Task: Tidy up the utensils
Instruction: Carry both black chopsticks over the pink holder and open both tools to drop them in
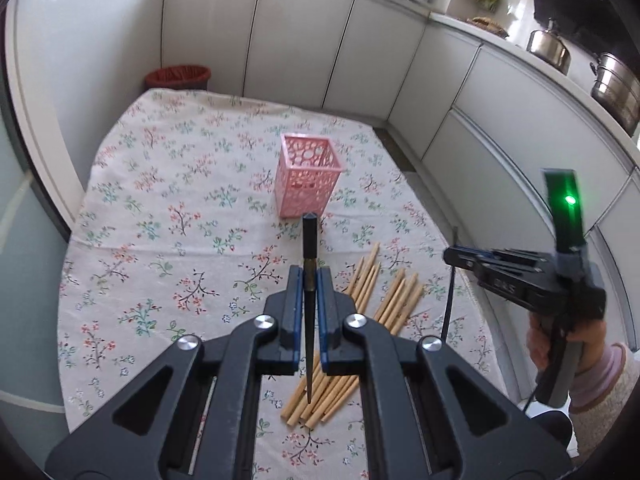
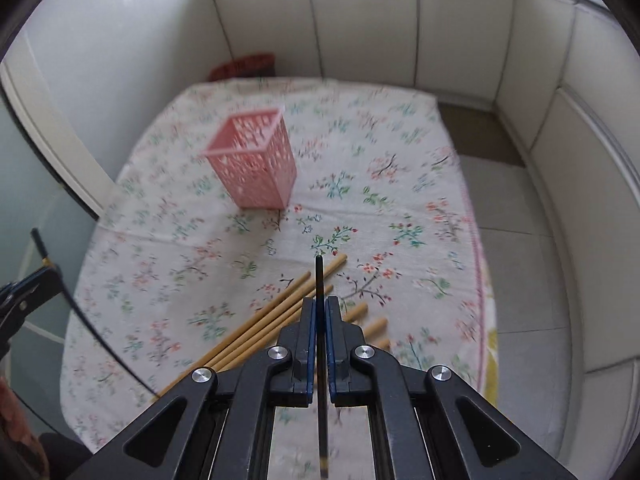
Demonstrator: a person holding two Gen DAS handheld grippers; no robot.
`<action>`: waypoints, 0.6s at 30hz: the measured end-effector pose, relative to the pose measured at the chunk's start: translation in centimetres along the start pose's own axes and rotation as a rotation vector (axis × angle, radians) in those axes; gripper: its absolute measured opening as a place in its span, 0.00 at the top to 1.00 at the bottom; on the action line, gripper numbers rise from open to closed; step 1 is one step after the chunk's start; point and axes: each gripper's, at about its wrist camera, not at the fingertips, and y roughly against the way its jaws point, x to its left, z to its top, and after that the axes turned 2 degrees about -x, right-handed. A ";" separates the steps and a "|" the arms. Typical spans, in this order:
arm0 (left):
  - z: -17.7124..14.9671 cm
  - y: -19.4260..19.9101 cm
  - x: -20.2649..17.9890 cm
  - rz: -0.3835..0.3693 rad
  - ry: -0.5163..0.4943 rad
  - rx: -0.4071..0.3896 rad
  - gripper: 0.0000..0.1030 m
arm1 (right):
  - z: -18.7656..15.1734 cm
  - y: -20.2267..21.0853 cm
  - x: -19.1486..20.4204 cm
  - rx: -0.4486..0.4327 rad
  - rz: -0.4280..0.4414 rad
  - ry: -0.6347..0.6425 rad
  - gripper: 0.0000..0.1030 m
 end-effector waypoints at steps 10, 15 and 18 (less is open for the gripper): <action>1.4 4.8 -2.1 0.006 -0.046 -0.091 0.93 | 0.1 8.9 1.6 -0.188 -0.006 -0.052 0.96; 3.8 6.1 -2.7 0.005 -0.059 -0.123 0.93 | 2.3 12.8 2.1 -0.254 0.017 -0.063 0.96; 5.5 6.5 -3.0 0.001 -0.053 -0.148 0.93 | 4.0 14.3 2.3 -0.281 0.023 -0.067 0.96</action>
